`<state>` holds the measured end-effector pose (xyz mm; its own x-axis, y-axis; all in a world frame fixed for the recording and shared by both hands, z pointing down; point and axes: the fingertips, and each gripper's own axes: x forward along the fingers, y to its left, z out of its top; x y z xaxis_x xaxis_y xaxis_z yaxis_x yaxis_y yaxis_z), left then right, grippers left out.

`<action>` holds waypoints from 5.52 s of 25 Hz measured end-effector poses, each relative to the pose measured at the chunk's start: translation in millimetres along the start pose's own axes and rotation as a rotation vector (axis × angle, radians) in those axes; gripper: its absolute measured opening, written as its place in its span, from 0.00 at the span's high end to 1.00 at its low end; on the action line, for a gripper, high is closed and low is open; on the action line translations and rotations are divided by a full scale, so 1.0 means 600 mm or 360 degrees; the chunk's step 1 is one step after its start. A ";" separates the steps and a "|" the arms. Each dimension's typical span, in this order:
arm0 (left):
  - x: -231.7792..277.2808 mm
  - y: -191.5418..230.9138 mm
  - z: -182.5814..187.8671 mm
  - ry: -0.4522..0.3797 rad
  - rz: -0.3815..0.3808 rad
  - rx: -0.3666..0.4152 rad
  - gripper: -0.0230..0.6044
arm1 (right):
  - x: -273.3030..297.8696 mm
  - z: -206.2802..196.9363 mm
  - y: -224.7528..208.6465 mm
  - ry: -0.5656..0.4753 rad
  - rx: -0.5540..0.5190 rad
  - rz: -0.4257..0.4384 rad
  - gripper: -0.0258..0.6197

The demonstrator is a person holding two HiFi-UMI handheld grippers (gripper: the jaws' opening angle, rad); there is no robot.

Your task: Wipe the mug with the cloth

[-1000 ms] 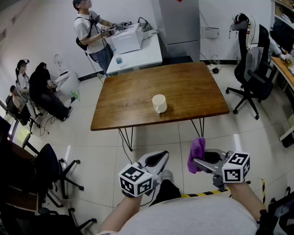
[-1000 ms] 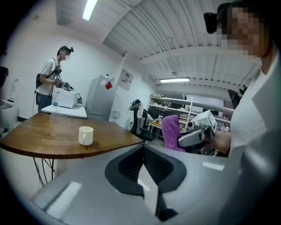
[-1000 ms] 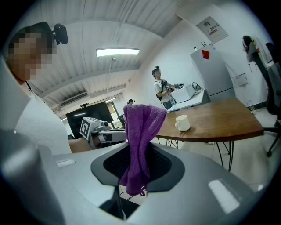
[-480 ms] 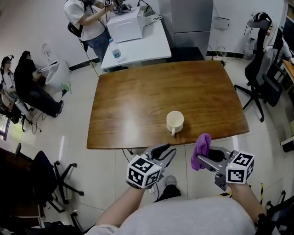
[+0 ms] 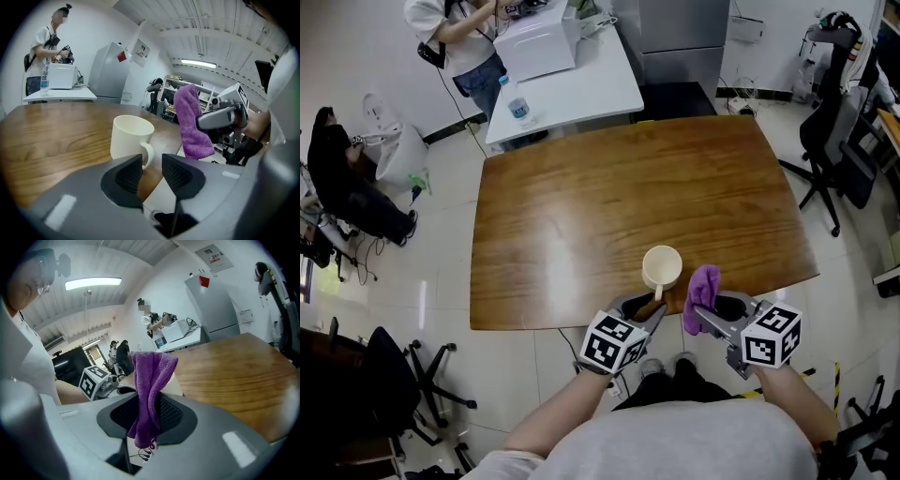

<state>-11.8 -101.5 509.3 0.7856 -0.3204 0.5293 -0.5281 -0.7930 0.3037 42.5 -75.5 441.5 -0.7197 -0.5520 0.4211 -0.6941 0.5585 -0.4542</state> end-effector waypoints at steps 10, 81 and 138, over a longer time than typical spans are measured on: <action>0.040 0.009 0.007 0.0055 -0.0009 -0.0014 0.84 | 0.058 -0.015 -0.053 0.0047 -0.0041 0.0051 0.79; -0.037 0.121 -0.011 0.0042 0.0165 0.0074 0.86 | 0.156 -0.014 -0.122 0.0333 0.0125 0.0049 0.79; 0.001 0.226 0.052 -0.0039 0.0175 0.0150 0.89 | 0.237 0.008 -0.184 0.0626 -0.0085 0.0120 0.80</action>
<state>-72.8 -225.1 526.2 0.7327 -0.4199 0.5356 -0.5799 -0.7970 0.1685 17.0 -218.7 547.8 -0.7124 -0.2353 0.6611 -0.6317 0.6253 -0.4582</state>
